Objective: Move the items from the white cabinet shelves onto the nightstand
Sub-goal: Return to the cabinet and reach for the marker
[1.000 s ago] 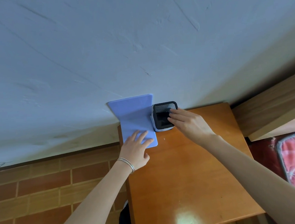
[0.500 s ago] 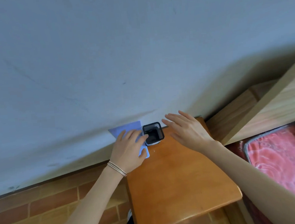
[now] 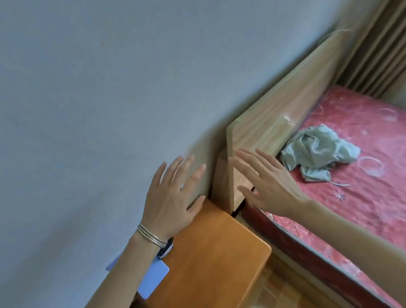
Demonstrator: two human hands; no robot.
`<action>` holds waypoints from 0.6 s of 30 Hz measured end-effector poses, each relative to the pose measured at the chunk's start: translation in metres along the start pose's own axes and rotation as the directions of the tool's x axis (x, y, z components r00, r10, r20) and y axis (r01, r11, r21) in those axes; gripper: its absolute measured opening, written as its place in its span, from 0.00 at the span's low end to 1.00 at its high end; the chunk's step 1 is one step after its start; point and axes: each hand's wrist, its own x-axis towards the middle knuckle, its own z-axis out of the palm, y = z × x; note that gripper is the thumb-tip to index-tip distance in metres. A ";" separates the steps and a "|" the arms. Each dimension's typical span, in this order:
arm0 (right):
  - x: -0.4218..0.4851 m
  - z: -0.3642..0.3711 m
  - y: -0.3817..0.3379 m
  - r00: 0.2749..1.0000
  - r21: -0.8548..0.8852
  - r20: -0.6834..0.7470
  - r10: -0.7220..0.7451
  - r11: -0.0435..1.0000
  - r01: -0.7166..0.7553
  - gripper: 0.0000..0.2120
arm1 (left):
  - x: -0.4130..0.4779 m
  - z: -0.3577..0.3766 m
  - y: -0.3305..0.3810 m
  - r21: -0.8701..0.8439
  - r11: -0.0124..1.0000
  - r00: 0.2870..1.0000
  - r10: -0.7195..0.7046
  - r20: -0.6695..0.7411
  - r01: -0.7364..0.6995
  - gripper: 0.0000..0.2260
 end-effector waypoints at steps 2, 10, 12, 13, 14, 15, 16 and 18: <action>-0.031 -0.020 -0.004 0.993 -0.053 -0.002 0.115 0.992 -0.115 0.25 | 0.014 -0.003 0.017 -0.044 0.992 0.993 0.121 0.011 -0.120 0.25; -0.174 -0.091 -0.067 0.802 -0.205 -0.012 0.597 0.784 -0.586 0.25 | 0.033 -0.002 0.110 -0.184 0.800 0.802 0.591 0.079 -0.571 0.26; -0.213 -0.107 -0.090 0.712 -0.253 -0.001 0.702 0.688 -0.680 0.25 | 0.030 -0.001 0.144 -0.230 0.726 0.729 0.679 0.090 -0.648 0.26; -0.231 -0.116 -0.101 0.666 -0.278 0.000 0.746 0.640 -0.716 0.25 | 0.028 -0.002 0.162 -0.253 0.688 0.690 0.717 0.094 -0.680 0.26; -0.250 -0.125 -0.113 0.623 -0.302 -0.001 0.782 0.593 -0.746 0.25 | 0.024 -0.002 0.181 -0.277 0.649 0.652 0.753 0.095 -0.709 0.26; -0.268 -0.135 -0.125 0.583 -0.327 -0.007 0.812 0.549 -0.769 0.25 | 0.020 -0.003 0.200 -0.302 0.608 0.612 0.786 0.092 -0.734 0.26; -0.284 -0.144 -0.137 0.545 -0.348 -0.020 0.838 0.506 -0.789 0.25 | 0.015 -0.005 0.219 -0.327 0.564 0.571 0.816 0.083 -0.758 0.26; -0.316 -0.162 -0.162 0.462 -0.374 -0.043 0.886 0.415 -0.830 0.24 | 0.004 -0.009 0.257 -0.371 0.466 0.481 0.875 0.057 -0.803 0.26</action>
